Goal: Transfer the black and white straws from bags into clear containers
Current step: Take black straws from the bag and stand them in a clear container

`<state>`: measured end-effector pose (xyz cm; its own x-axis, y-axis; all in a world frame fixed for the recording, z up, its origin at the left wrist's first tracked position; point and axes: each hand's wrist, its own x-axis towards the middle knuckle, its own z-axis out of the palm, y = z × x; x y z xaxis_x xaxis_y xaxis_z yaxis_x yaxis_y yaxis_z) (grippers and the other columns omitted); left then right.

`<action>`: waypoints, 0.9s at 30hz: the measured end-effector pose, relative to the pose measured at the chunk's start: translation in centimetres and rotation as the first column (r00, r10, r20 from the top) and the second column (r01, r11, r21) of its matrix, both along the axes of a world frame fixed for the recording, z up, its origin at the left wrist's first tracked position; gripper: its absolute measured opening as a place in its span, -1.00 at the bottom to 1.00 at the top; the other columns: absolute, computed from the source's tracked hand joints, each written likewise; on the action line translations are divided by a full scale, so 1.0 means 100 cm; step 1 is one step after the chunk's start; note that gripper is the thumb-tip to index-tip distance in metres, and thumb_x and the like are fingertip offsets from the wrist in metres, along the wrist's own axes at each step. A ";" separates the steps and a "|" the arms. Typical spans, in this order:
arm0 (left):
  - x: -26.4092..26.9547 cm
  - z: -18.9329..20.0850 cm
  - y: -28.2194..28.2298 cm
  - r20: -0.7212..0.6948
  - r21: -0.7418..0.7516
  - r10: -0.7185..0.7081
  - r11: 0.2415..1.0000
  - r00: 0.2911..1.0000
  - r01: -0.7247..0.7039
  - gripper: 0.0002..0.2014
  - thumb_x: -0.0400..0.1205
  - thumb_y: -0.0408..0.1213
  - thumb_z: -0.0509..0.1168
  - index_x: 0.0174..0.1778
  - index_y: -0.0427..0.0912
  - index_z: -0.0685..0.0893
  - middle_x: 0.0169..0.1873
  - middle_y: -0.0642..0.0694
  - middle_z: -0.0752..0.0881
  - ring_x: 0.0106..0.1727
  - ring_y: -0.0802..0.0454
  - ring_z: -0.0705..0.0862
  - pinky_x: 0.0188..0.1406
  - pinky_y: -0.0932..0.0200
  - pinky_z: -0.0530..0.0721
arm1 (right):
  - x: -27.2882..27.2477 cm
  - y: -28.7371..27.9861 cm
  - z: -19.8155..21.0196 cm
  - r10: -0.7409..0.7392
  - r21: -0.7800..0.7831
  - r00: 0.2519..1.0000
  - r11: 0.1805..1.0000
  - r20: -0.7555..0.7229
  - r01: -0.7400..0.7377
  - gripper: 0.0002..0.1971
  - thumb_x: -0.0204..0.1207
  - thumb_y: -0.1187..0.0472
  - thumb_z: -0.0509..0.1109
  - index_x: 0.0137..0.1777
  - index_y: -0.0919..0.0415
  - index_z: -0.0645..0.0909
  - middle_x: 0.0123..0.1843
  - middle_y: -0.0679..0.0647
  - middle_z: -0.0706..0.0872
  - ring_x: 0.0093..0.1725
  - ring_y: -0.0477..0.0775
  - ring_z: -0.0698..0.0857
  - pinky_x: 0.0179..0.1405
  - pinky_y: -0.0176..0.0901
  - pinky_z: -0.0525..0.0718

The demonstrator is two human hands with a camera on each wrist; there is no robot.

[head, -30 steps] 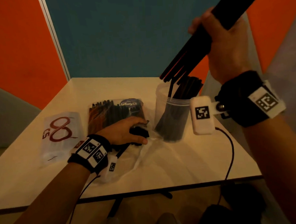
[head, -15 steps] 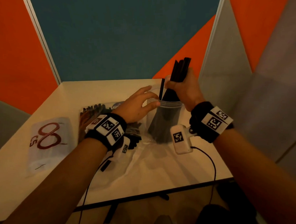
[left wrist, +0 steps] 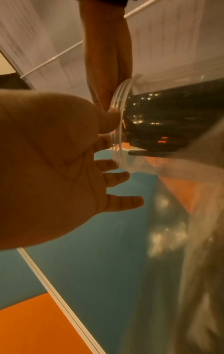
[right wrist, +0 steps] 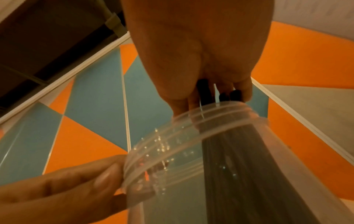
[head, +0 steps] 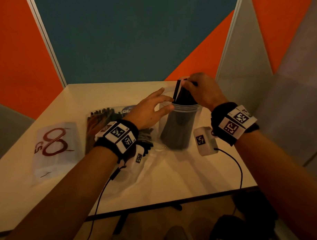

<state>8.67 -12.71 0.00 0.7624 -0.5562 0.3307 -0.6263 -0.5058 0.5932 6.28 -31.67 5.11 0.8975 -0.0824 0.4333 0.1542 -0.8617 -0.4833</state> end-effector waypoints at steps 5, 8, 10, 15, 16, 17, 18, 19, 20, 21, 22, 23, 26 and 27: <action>-0.009 0.000 0.015 -0.085 0.126 -0.054 0.990 0.995 0.065 -0.21 0.61 0.16 0.21 0.62 0.30 -0.17 0.66 0.11 -0.25 0.67 0.08 -0.05 0.61 -0.06 0.17 | 0.010 -0.005 0.000 -0.007 -0.141 0.995 0.990 -0.098 -0.007 -0.58 0.62 -0.12 0.23 0.39 0.02 0.51 0.35 0.16 0.62 0.38 0.27 0.54 0.37 0.28 0.50; -0.017 0.001 0.034 -0.161 0.181 -0.018 0.982 0.987 0.048 -0.03 0.51 0.21 0.32 0.58 0.35 -0.32 0.65 0.07 -0.29 0.68 0.02 -0.09 0.59 -0.02 0.11 | 0.010 -0.002 0.007 -0.067 -0.189 0.995 0.981 -0.075 0.052 -0.51 0.53 -0.26 0.20 0.31 0.00 0.58 0.34 0.16 0.62 0.39 0.30 0.52 0.35 0.41 0.44; -0.021 0.002 0.051 -0.234 0.319 -0.021 0.943 0.972 0.097 0.13 0.40 0.21 0.45 0.54 0.37 -0.38 0.66 0.07 -0.25 0.67 0.06 -0.13 0.63 -0.06 0.05 | 0.003 0.007 0.013 -0.055 -0.161 0.993 0.984 0.105 0.072 -0.50 0.55 -0.19 0.21 0.38 0.08 0.54 0.42 0.16 0.56 0.47 0.23 0.44 0.43 0.33 0.40; -0.023 -0.002 0.086 -0.312 0.670 0.113 0.730 0.943 0.135 0.11 0.43 -0.06 0.52 0.60 0.30 -0.24 0.66 0.02 0.08 0.59 -0.05 0.23 0.54 0.04 0.28 | -0.052 0.075 0.010 0.258 -0.108 0.963 0.963 0.083 -0.248 -0.73 0.55 0.34 0.23 0.14 0.19 0.69 0.12 0.11 0.71 0.09 0.02 0.64 0.01 -0.41 0.43; -0.023 -0.002 0.089 -0.294 0.693 0.130 0.711 0.947 0.118 -0.04 0.52 -0.12 0.45 0.63 0.27 -0.12 0.61 -0.02 0.22 0.47 -0.06 0.38 0.40 0.12 0.39 | -0.063 0.092 0.004 0.328 -0.125 0.942 0.934 -0.073 -0.334 -0.73 0.55 0.37 0.23 0.12 0.18 0.70 0.06 0.06 0.71 0.02 -0.02 0.64 -0.05 -0.40 0.45; -0.026 0.000 0.090 -0.278 0.689 0.132 0.718 0.951 0.101 -0.23 0.60 -0.19 0.36 0.63 0.21 0.05 0.53 -0.03 0.36 0.32 -0.02 0.49 0.24 0.17 0.44 | -0.072 0.107 -0.004 0.384 -0.163 0.890 0.889 -0.247 -0.428 -0.73 0.56 0.37 0.23 0.14 0.16 0.69 0.06 0.03 0.70 0.02 -0.03 0.65 -0.06 -0.38 0.48; -0.028 0.002 0.090 -0.268 0.660 0.119 0.746 0.956 0.092 -0.40 0.65 -0.27 0.28 0.59 0.15 0.23 0.46 -0.03 0.47 0.26 0.01 0.52 0.17 0.20 0.44 | -0.078 0.121 -0.013 0.414 -0.221 0.814 0.820 -0.408 -0.528 -0.70 0.57 0.36 0.22 0.20 0.13 0.68 0.13 0.02 0.70 0.08 0.01 0.66 -0.01 -0.32 0.53; -0.029 0.004 0.090 -0.270 0.618 0.104 0.782 0.957 0.089 -0.48 0.67 -0.35 0.21 0.55 0.09 0.34 0.43 -0.02 0.51 0.30 0.00 0.53 0.20 0.19 0.44 | -0.080 0.133 -0.024 0.412 -0.272 0.733 0.739 -0.541 -0.616 -0.65 0.57 0.36 0.22 0.28 0.11 0.65 0.23 0.03 0.68 0.17 0.05 0.65 0.09 -0.25 0.56; -0.030 0.005 0.090 -0.276 0.580 0.095 0.810 0.956 0.087 -0.48 0.68 -0.41 0.16 0.54 0.07 0.37 0.45 -0.02 0.50 0.39 -0.02 0.50 0.30 0.17 0.44 | -0.079 0.143 -0.036 0.386 -0.304 0.672 0.674 -0.632 -0.674 -0.60 0.57 0.37 0.21 0.37 0.11 0.59 0.34 0.05 0.63 0.27 0.08 0.61 0.20 -0.19 0.54; -0.031 0.006 0.091 -0.281 0.567 0.103 0.820 0.954 0.078 -0.47 0.68 -0.44 0.12 0.55 0.09 0.36 0.50 -0.02 0.46 0.47 -0.03 0.44 0.39 0.16 0.40 | -0.075 0.153 -0.047 0.352 -0.323 0.640 0.641 -0.683 -0.697 -0.56 0.58 0.37 0.20 0.44 0.11 0.53 0.41 0.07 0.57 0.35 0.11 0.55 0.30 -0.15 0.50; -0.030 0.005 0.092 -0.277 0.560 0.107 0.825 0.955 0.070 -0.46 0.68 -0.43 0.10 0.56 0.12 0.34 0.53 -0.01 0.41 0.51 -0.03 0.39 0.44 0.14 0.35 | -0.070 0.161 -0.059 0.323 -0.343 0.635 0.628 -0.702 -0.699 -0.53 0.59 0.36 0.20 0.50 0.11 0.46 0.46 0.08 0.53 0.42 0.12 0.50 0.38 -0.13 0.43; -0.030 0.005 0.093 -0.272 0.564 0.115 0.824 0.955 0.061 -0.46 0.69 -0.42 0.08 0.57 0.14 0.33 0.56 -0.01 0.38 0.53 -0.03 0.37 0.45 0.13 0.33 | -0.064 0.168 -0.068 0.307 -0.374 0.647 0.614 -0.698 -0.695 -0.50 0.60 0.35 0.20 0.55 0.10 0.39 0.50 0.10 0.48 0.47 0.15 0.46 0.43 -0.11 0.39; -0.030 0.004 0.094 -0.274 0.561 0.124 0.826 0.954 0.054 -0.45 0.69 -0.42 0.06 0.57 0.17 0.33 0.57 -0.03 0.36 0.44 0.01 0.43 0.31 0.20 0.40 | -0.044 0.182 -0.089 0.223 -0.453 0.651 0.558 -0.725 -0.695 -0.37 0.59 0.28 0.30 0.63 0.01 0.21 0.62 0.18 0.25 0.49 0.25 0.43 0.42 0.01 0.44; -0.032 0.005 0.095 -0.273 0.554 0.119 0.831 0.954 0.055 -0.44 0.69 -0.42 0.05 0.57 0.18 0.33 0.56 -0.03 0.38 0.37 0.04 0.46 0.23 0.24 0.42 | -0.039 0.184 -0.092 0.209 -0.455 0.641 0.547 -0.739 -0.703 -0.37 0.56 0.25 0.36 0.60 0.01 0.25 0.61 0.19 0.25 0.45 0.27 0.47 0.40 0.04 0.51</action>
<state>5.51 -3.22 0.52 0.7943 -0.5508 -0.2564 -0.4515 -0.8175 0.3576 2.41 -13.24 -4.06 0.7669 0.4936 -0.4102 0.5551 -0.8309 0.0380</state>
